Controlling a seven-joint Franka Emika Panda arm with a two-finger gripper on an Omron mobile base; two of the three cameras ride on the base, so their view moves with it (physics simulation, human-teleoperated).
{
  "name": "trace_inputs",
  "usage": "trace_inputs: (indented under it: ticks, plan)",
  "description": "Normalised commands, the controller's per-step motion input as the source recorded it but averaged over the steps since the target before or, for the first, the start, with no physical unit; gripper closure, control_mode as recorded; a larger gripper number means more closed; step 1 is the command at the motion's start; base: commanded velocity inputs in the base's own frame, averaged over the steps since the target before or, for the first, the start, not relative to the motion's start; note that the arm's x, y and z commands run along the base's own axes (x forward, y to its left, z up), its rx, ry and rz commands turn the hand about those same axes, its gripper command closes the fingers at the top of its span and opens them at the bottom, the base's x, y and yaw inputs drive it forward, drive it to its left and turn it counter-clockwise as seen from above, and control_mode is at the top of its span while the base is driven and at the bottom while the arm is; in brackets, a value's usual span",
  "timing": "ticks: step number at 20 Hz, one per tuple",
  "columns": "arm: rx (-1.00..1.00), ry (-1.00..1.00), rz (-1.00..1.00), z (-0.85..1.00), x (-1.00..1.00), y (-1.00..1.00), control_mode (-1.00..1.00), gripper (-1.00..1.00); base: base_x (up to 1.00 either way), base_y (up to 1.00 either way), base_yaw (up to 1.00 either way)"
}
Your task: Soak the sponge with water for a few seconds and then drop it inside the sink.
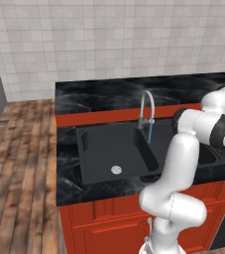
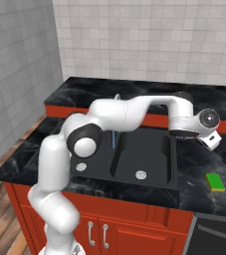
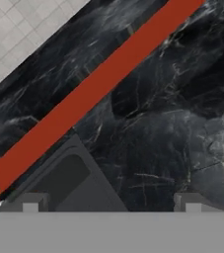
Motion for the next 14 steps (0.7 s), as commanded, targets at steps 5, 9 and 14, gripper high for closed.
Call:
trace_inputs:
  ticks: [5, 9, 14]
  plan:
    - [-0.12, 0.17, 0.11, 0.0, -0.53, 0.09, -1.0, -1.0, 0.0, 0.0, 0.0]
    - [-0.17, 0.15, 0.16, 0.02, -0.33, 0.06, -1.0, -1.0, 0.0, 0.0, 0.0]
    - [-0.19, 0.21, 0.19, 0.0, -0.34, 0.1, -1.0, -1.0, 0.0, 0.0, 0.0]
